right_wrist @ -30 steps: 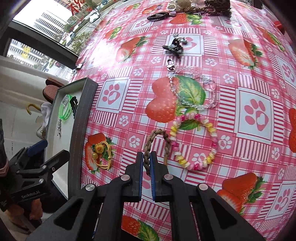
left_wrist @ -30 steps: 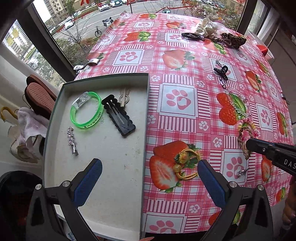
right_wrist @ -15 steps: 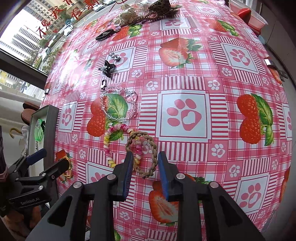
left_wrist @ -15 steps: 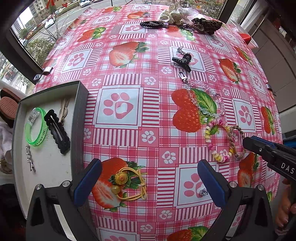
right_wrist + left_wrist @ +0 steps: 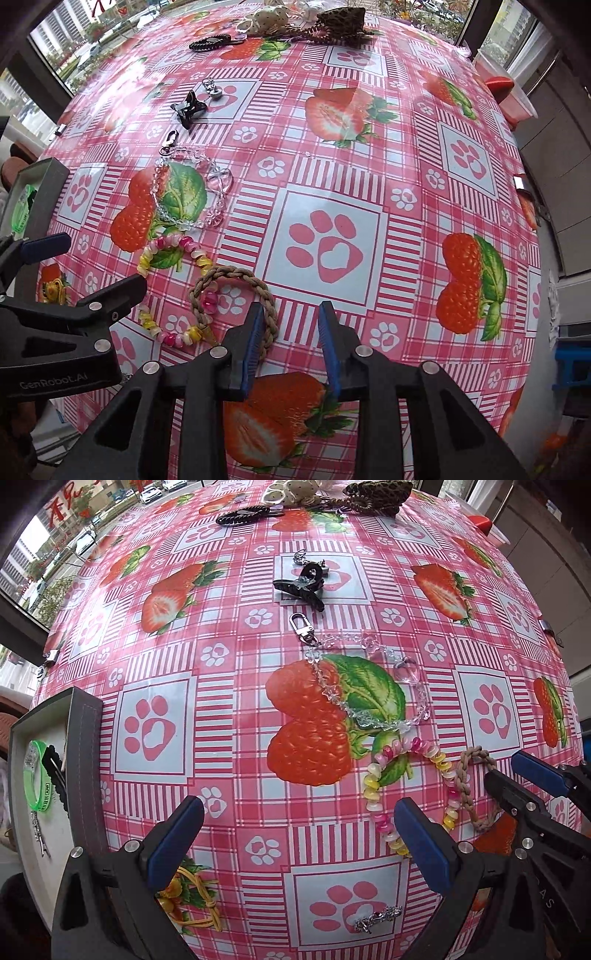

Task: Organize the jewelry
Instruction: 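Carry the braided tie with the right tool while the left tool grasps the pink-yellow beaded bracelet, then carry the braided tie and beaded bracelet over the white tray with both tools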

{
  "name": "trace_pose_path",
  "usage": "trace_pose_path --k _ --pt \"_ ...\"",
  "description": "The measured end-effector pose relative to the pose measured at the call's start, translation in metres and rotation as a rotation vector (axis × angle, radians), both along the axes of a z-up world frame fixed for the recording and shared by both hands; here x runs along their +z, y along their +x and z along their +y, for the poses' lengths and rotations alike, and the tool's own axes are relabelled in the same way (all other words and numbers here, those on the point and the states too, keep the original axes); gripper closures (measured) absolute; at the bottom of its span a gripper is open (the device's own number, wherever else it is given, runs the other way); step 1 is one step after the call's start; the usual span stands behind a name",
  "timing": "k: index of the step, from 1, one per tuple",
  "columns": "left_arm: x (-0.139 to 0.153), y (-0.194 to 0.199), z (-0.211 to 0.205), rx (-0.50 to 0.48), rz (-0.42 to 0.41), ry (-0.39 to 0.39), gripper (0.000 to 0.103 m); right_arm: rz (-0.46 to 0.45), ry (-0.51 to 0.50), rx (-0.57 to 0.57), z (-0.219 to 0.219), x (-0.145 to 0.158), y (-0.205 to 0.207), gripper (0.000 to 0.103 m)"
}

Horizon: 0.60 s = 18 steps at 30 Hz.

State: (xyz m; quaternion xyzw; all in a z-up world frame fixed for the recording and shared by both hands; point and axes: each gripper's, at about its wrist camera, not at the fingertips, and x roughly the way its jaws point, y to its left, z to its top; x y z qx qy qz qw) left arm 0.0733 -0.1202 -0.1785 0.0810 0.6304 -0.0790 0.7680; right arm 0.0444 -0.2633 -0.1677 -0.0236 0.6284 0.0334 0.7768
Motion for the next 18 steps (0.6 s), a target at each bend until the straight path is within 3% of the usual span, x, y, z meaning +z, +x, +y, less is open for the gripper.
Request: trace_pose_path --k 6,8,11,12,13,14,15,18 --pt "-0.003 0.0 -0.023 -0.036 -0.014 0.028 0.0 0.002 0.015 -0.034 -0.019 -0.003 -0.004 0.069" --pt "-0.001 0.001 -0.027 -0.044 -0.011 -0.003 0.007 0.004 0.007 -0.026 -0.017 -0.004 -0.003 0.069" --pt "0.005 -0.001 -0.039 -0.084 -0.01 -0.032 0.029 0.009 0.024 -0.038 -0.02 -0.006 -0.001 0.069" --pt "0.008 -0.003 -0.044 -0.105 -0.015 -0.036 0.042 0.011 0.026 -0.038 -0.021 -0.006 -0.001 0.071" --pt "0.01 -0.004 -0.048 -0.126 -0.022 -0.039 0.063 0.01 0.025 -0.034 -0.022 -0.005 -0.001 0.087" --pt "0.012 -0.007 -0.055 -0.142 -0.026 -0.04 0.076 0.008 0.036 -0.03 -0.023 -0.003 -0.002 0.097" --pt "0.013 -0.008 -0.058 -0.154 -0.017 -0.049 0.088 0.014 0.05 -0.033 -0.024 -0.003 -0.001 0.097" --pt "0.017 -0.008 -0.055 -0.124 0.014 -0.122 0.088 0.014 0.095 -0.072 -0.03 -0.001 -0.001 0.097"
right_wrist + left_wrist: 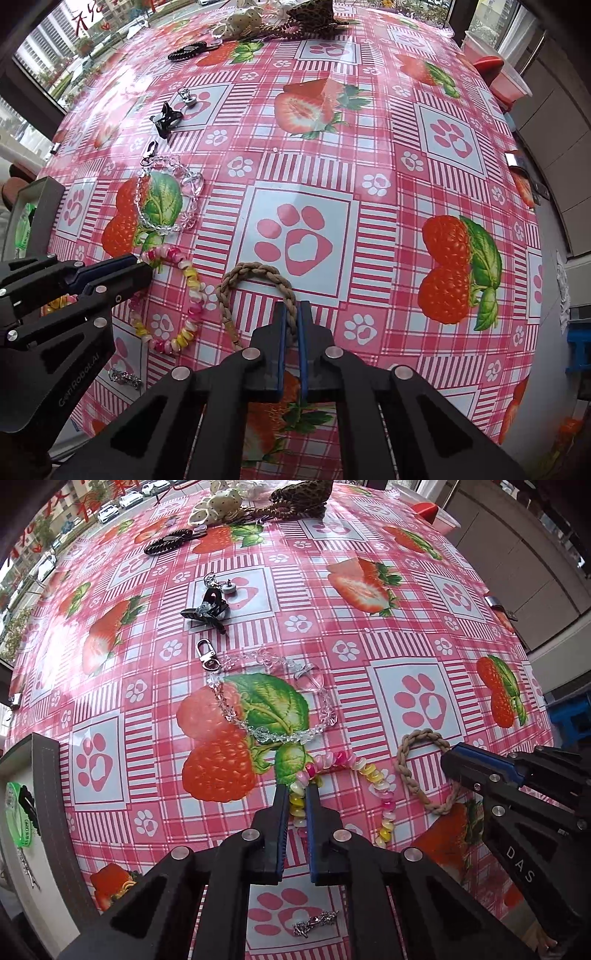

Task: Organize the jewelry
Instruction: 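Carry the braided tie and beaded bracelet over the white tray with both tools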

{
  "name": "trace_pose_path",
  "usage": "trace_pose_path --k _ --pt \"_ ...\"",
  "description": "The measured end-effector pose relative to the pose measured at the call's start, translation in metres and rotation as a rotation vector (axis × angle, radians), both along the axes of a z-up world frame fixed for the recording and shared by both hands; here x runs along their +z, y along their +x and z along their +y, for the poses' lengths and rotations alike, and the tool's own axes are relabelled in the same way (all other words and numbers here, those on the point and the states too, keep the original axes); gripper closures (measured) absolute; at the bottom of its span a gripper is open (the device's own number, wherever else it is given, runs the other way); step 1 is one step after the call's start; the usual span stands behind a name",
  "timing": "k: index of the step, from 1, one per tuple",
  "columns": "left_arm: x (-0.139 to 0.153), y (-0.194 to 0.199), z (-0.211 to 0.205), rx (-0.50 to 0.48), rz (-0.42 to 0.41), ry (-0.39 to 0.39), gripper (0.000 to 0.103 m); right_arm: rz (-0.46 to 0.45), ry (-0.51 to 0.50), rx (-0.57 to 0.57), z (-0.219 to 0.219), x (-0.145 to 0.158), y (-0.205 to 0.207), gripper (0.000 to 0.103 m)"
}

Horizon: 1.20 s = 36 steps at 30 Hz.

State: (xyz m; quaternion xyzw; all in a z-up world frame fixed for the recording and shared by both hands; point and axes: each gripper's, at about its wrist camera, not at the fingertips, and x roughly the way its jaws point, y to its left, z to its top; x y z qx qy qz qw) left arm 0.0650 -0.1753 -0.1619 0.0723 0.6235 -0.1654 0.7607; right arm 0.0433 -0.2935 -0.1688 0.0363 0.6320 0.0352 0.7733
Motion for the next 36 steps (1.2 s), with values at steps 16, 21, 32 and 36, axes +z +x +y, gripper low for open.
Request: trace_pose_path --k 16,21,32,36 --pt "0.043 -0.006 0.079 0.113 -0.022 -0.079 0.088 -0.03 0.161 -0.078 -0.007 0.038 0.0 0.097" --pt "0.057 -0.01 0.103 0.142 -0.043 -0.076 0.088 -0.039 0.176 -0.062 0.007 0.051 0.007 0.097" --pt "0.078 -0.019 0.158 0.234 -0.075 -0.079 0.088 -0.073 0.207 0.055 0.068 0.085 0.019 0.097" --pt "0.084 -0.027 0.188 0.288 -0.083 -0.074 0.088 -0.074 0.235 0.107 0.1 0.094 0.024 0.097"
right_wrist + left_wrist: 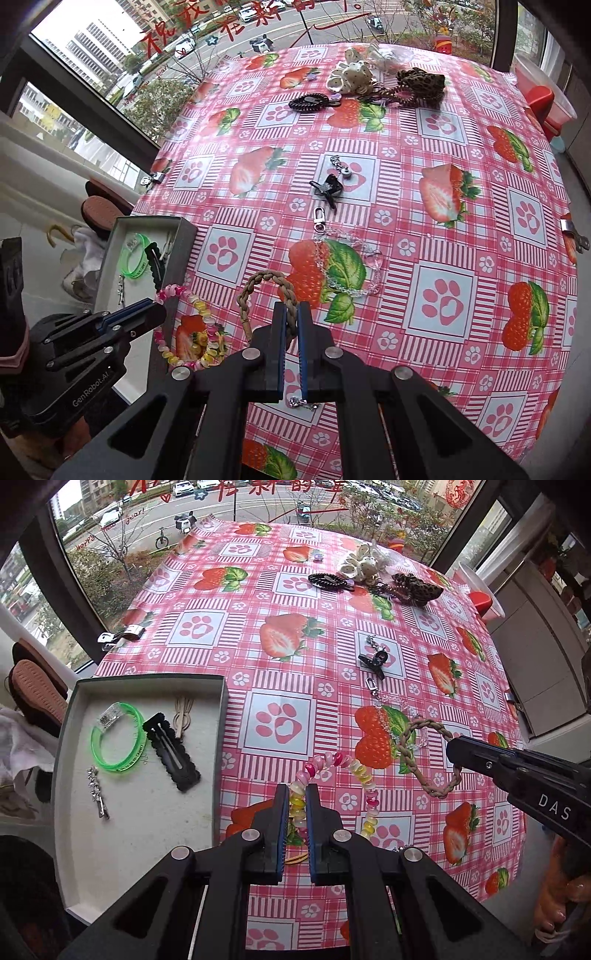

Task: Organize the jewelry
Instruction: 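Carry the braided tie and beaded bracelet over the white tray with both tools, then release the braided tie from the right tool while the left tool drops the beaded bracelet in the tray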

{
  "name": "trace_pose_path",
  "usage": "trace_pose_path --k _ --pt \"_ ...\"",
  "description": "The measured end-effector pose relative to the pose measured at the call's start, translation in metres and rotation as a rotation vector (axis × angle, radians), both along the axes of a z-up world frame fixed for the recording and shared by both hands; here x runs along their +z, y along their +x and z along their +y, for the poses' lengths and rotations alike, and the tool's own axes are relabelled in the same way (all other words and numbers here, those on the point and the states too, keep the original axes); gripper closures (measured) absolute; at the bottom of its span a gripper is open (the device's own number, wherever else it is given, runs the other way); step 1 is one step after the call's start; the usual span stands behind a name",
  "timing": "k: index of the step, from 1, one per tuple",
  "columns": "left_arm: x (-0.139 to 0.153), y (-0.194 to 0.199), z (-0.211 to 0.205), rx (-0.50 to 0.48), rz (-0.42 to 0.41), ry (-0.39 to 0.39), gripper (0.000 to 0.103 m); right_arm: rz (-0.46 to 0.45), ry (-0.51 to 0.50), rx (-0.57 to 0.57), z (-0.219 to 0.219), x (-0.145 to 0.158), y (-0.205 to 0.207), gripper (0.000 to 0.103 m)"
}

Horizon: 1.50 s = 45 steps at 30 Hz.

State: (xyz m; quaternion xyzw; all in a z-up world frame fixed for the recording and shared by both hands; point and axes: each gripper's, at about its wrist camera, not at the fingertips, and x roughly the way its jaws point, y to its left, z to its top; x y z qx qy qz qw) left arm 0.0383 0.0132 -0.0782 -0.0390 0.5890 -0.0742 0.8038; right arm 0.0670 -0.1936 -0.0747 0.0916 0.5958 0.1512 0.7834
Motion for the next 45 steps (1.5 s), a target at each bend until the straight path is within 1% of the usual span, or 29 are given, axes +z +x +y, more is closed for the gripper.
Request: trace_pose_path --k 7,12,18,24,29,32,34,39,45 --pt "0.0 -0.02 0.066 0.127 0.012 0.026 0.088 -0.017 0.036 0.129 0.068 0.009 0.004 0.097" --pt "-0.008 -0.038 0.111 0.221 0.03 0.048 0.088 -0.008 0.066 0.227 0.12 0.006 0.003 0.097" --pt "-0.029 -0.055 0.153 0.312 0.058 0.074 0.088 0.044 0.102 0.335 0.178 -0.014 -0.003 0.097" --pt "-0.059 -0.061 0.18 0.38 0.087 0.092 0.088 0.099 0.101 0.405 0.222 -0.046 -0.011 0.097" --pt "-0.081 -0.058 0.186 0.391 0.101 0.118 0.088 0.141 0.079 0.405 0.239 -0.075 -0.007 0.097" --pt "-0.089 -0.051 0.188 0.39 0.099 0.131 0.088 0.145 0.052 0.406 0.246 -0.086 -0.003 0.097" --pt "-0.09 -0.046 0.188 0.39 0.083 0.137 0.088 0.143 0.034 0.403 0.25 -0.09 0.001 0.097" --pt "-0.089 -0.03 0.19 0.395 0.053 0.163 0.088 0.121 0.008 0.387 0.254 -0.094 0.015 0.097" --pt "-0.091 -0.018 0.192 0.396 0.047 0.183 0.088 0.095 -0.017 0.373 0.258 -0.093 0.031 0.097"
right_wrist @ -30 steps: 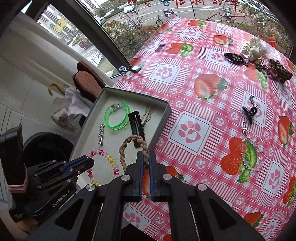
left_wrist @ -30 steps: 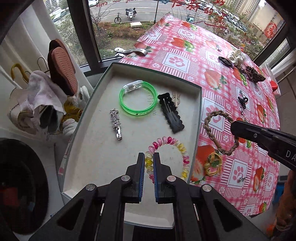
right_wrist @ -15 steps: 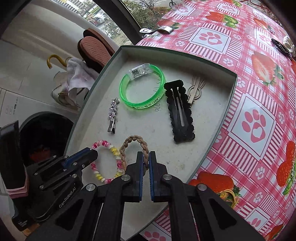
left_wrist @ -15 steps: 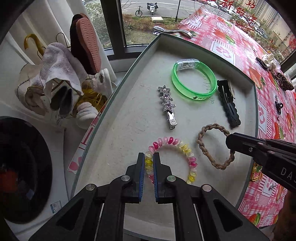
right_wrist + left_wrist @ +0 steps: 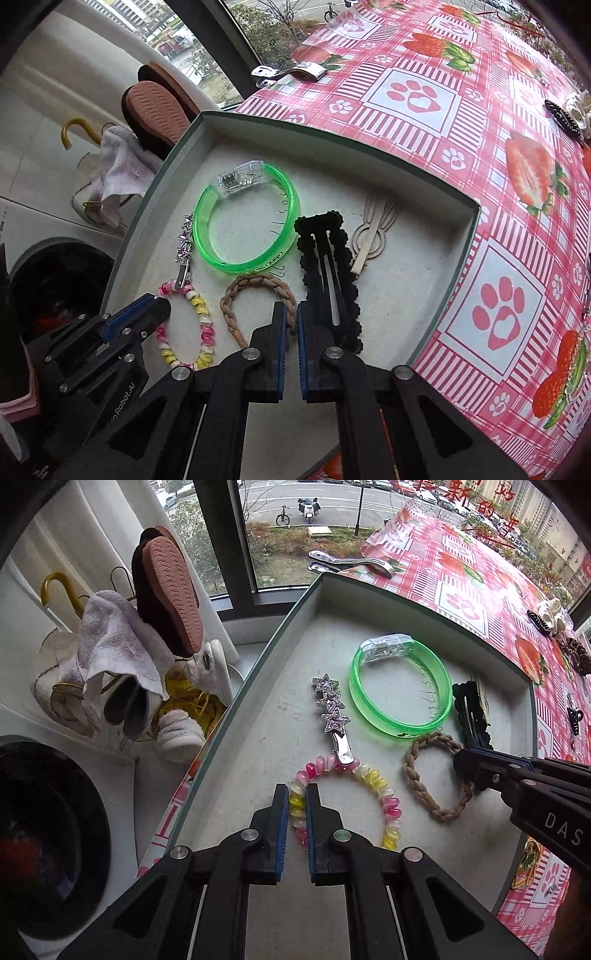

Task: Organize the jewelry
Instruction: 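Release the braided tie from the right tool while the left tool drops the beaded bracelet in the tray, then grasp the black claw clip with the left tool while the right tool grasps the crystal heart chain bracelet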

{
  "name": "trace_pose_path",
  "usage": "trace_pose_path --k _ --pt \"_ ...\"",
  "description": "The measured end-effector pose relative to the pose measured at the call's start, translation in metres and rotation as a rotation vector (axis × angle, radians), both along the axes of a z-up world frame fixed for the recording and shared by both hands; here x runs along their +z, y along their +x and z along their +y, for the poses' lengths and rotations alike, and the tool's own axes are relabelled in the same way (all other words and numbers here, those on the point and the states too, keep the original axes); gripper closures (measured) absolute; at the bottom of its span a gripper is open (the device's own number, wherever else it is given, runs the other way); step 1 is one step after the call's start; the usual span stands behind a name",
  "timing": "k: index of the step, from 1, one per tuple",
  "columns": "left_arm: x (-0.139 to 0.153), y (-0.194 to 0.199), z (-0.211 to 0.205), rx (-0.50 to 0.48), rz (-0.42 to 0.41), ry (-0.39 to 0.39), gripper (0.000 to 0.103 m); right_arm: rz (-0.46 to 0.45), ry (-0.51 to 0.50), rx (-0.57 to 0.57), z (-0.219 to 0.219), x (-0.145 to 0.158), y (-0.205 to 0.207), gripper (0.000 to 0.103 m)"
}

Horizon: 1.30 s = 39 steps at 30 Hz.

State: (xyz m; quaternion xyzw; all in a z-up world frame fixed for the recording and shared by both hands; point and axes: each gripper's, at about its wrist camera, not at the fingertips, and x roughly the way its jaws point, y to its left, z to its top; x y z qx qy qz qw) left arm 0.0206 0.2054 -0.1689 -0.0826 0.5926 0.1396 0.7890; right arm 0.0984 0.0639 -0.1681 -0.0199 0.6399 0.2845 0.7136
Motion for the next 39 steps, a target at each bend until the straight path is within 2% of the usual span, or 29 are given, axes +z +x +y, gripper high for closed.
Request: trace_pose_path --k 4,15,17,19,20,26,27,28,29,31,33,36,39 --pt "0.001 0.0 -0.005 -0.015 0.011 0.029 0.088 -0.002 0.002 0.007 0.002 0.0 -0.001 0.096" --pt "0.003 -0.005 -0.009 -0.004 0.058 0.042 0.088 0.024 0.034 0.014 -0.003 0.003 -0.005 0.093" --pt "0.003 -0.007 -0.01 -0.008 0.066 0.039 0.088 0.025 0.05 0.009 -0.005 0.006 -0.005 0.085" --pt "0.005 -0.009 -0.011 -0.013 0.069 0.043 0.088 0.025 0.072 0.004 -0.008 0.011 -0.006 0.055" --pt "0.006 -0.009 -0.012 -0.014 0.07 0.047 0.088 0.023 0.085 0.0 -0.009 0.014 -0.006 0.05" --pt "0.015 -0.013 -0.015 -0.003 0.06 0.052 0.087 0.007 0.148 -0.037 -0.022 0.035 -0.006 0.046" --pt "0.017 -0.013 -0.015 -0.004 0.058 0.051 0.083 0.002 0.158 -0.046 -0.026 0.039 -0.006 0.042" --pt "0.018 -0.013 -0.017 -0.006 0.057 0.051 0.034 -0.004 0.169 -0.055 -0.03 0.043 -0.006 0.04" --pt "0.02 -0.013 -0.018 -0.005 0.06 0.056 0.003 -0.009 0.177 -0.064 -0.034 0.046 -0.007 0.039" --pt "0.027 -0.014 -0.021 -0.013 0.022 0.095 0.0 -0.013 0.184 -0.085 -0.044 0.051 -0.006 0.038" --pt "0.029 -0.011 -0.025 -0.046 0.032 0.105 0.0 -0.016 0.186 -0.109 -0.056 0.055 -0.006 0.036" --pt "0.033 -0.009 -0.031 -0.074 0.025 0.123 0.0 -0.023 0.185 -0.157 -0.08 0.059 -0.004 0.022" --pt "0.042 -0.005 -0.044 -0.102 0.015 0.125 0.0 -0.033 0.165 -0.212 -0.109 0.061 -0.005 0.022"
